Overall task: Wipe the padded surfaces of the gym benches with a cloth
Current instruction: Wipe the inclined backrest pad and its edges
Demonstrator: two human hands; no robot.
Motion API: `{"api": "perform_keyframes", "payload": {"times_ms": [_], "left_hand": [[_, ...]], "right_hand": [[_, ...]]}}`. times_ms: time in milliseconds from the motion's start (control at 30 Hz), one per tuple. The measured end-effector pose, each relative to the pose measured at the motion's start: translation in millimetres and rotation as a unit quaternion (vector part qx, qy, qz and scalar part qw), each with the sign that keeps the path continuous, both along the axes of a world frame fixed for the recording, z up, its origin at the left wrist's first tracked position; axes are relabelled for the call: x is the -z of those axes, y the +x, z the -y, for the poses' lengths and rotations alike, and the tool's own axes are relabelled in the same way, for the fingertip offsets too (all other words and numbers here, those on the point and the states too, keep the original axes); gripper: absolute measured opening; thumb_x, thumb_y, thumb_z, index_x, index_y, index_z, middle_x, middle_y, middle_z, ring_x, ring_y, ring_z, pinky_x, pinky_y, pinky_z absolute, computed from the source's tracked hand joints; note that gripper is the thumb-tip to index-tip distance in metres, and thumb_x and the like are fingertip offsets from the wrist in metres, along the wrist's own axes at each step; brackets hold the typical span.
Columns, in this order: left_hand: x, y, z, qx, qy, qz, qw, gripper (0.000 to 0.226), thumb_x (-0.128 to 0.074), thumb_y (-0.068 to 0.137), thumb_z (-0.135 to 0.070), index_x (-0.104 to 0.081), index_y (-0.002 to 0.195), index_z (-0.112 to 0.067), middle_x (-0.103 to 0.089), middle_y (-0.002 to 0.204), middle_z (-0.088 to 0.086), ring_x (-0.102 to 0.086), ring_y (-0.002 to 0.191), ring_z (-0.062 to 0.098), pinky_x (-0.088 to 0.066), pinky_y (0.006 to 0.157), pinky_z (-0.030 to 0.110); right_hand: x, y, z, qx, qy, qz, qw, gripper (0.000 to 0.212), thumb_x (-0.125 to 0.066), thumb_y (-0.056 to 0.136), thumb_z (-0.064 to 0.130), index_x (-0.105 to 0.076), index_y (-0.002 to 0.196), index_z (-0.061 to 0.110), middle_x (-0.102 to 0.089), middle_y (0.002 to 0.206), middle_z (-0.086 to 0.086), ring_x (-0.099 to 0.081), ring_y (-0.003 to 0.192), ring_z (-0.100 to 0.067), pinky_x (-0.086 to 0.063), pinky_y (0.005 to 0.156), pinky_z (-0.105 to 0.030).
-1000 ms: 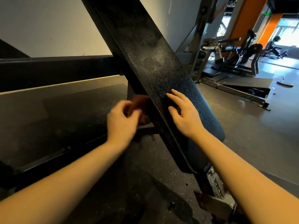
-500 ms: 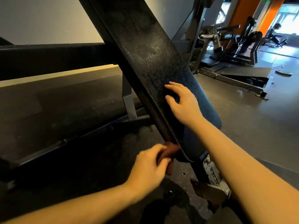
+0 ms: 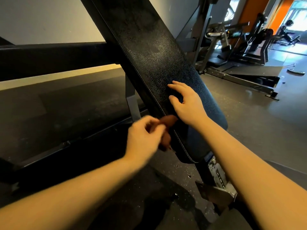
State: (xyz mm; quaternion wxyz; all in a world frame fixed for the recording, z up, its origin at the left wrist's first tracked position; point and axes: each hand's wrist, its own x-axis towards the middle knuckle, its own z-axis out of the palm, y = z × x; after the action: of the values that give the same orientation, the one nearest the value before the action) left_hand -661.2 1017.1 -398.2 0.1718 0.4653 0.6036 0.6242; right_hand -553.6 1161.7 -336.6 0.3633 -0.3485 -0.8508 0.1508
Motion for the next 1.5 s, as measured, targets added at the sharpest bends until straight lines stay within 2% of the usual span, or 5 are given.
{"api": "perform_keyframes", "payload": {"times_ms": [300, 500, 1067, 1267, 1500], "left_hand": [[18, 13, 6, 0.064, -0.153, -0.099, 0.981, 0.006, -0.079, 0.083, -0.031, -0.073, 0.083, -0.029, -0.072, 0.076, -0.009, -0.068, 0.075, 0.005, -0.055, 0.072, 0.027], [-18, -35, -23, -0.042, -0.023, 0.071, 0.996, 0.005, -0.076, 0.084, -0.028, -0.072, 0.084, -0.026, -0.076, 0.081, -0.003, -0.074, 0.079, 0.015, -0.062, 0.075, 0.041], [9, 8, 3, 0.085, -0.164, -0.120, 0.975, 0.012, -0.082, 0.081, -0.030, -0.070, 0.080, -0.027, -0.071, 0.076, -0.008, -0.066, 0.074, 0.003, -0.052, 0.067, 0.023], [-26, -34, -31, -0.118, 0.011, 0.064, 0.991, 0.010, -0.077, 0.088, -0.022, -0.067, 0.085, -0.023, -0.071, 0.079, -0.004, -0.068, 0.076, 0.010, -0.052, 0.071, 0.029], [-7, -1, -8, -0.018, -0.040, 0.031, 0.999, 0.016, -0.080, 0.085, -0.020, -0.067, 0.077, -0.026, -0.071, 0.072, -0.008, -0.069, 0.070, 0.006, -0.054, 0.066, 0.024]], "right_hand": [[2, -2, 0, 0.012, 0.009, -0.011, 1.000, 0.047, -0.053, 0.090, 0.029, -0.065, 0.134, 0.019, -0.055, 0.148, 0.001, -0.047, 0.138, -0.019, -0.035, 0.116, -0.039], [2, -2, -1, 0.005, 0.011, -0.005, 1.000, 0.052, -0.050, 0.088, 0.030, -0.064, 0.137, 0.017, -0.053, 0.150, -0.002, -0.046, 0.140, -0.020, -0.033, 0.118, -0.036], [5, -5, 2, 0.013, 0.014, -0.032, 0.999, 0.049, -0.051, 0.088, 0.029, -0.066, 0.132, 0.018, -0.056, 0.146, 0.001, -0.048, 0.136, -0.019, -0.037, 0.115, -0.043], [4, -1, 1, -0.005, -0.003, -0.009, 1.000, 0.054, -0.050, 0.088, 0.032, -0.061, 0.139, 0.018, -0.051, 0.152, 0.000, -0.043, 0.142, -0.018, -0.032, 0.119, -0.037], [5, -2, 0, 0.001, -0.004, -0.029, 1.000, 0.049, -0.053, 0.088, 0.031, -0.063, 0.136, 0.022, -0.052, 0.149, 0.005, -0.044, 0.140, -0.016, -0.035, 0.117, -0.044]]}}
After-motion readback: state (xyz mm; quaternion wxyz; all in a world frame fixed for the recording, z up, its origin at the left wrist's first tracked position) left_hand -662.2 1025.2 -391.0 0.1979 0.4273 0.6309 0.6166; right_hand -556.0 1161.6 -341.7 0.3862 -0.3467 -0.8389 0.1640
